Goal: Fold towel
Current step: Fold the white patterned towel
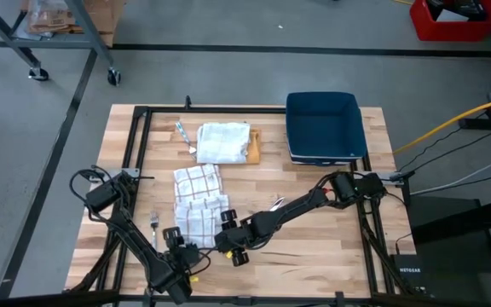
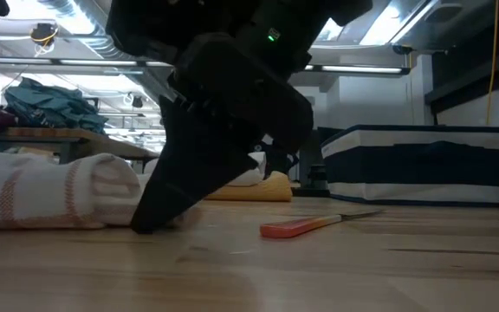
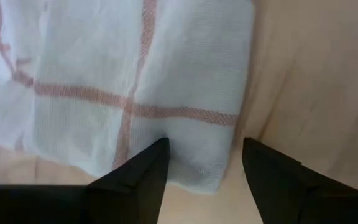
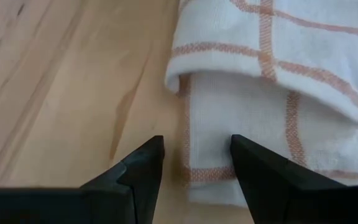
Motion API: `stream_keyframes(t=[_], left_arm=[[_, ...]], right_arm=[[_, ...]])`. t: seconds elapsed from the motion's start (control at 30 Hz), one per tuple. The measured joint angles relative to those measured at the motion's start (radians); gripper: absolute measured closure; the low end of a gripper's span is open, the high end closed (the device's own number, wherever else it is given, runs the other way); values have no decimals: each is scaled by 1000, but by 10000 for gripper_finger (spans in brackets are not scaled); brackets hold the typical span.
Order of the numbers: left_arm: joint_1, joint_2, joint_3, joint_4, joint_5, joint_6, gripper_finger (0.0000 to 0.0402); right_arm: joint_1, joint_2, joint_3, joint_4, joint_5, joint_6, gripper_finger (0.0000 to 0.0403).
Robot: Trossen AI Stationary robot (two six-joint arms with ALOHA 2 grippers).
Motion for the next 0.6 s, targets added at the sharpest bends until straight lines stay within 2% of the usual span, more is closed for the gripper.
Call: stream_keyframes(t=[0.1, 0.2, 0.3, 0.4, 0.47, 0.5, 0.6], left_arm=[[0, -2, -13, 6, -6, -39, 228], [-2, -2, -15, 6, -6, -48, 267], [-2, -2, -17, 20, -4, -48, 322], [-2, 0, -5, 25, 7, -48, 381], [-2, -1, 11, 26, 33, -53, 392], [-2, -6, 22, 27, 47, -52, 391], [-3, -29, 53, 37, 81, -40, 388]], right_arm=[[0, 1, 0, -1, -1, 2, 209], [0, 3, 10, -10, -8, 2, 229], [0, 4, 12, -10, -27, 2, 275], [2, 3, 12, -5, -78, 27, 342], [4, 3, 13, -3, -129, 67, 383], [4, 2, 13, -3, -137, 75, 389], [22, 0, 20, -11, -162, 97, 375]])
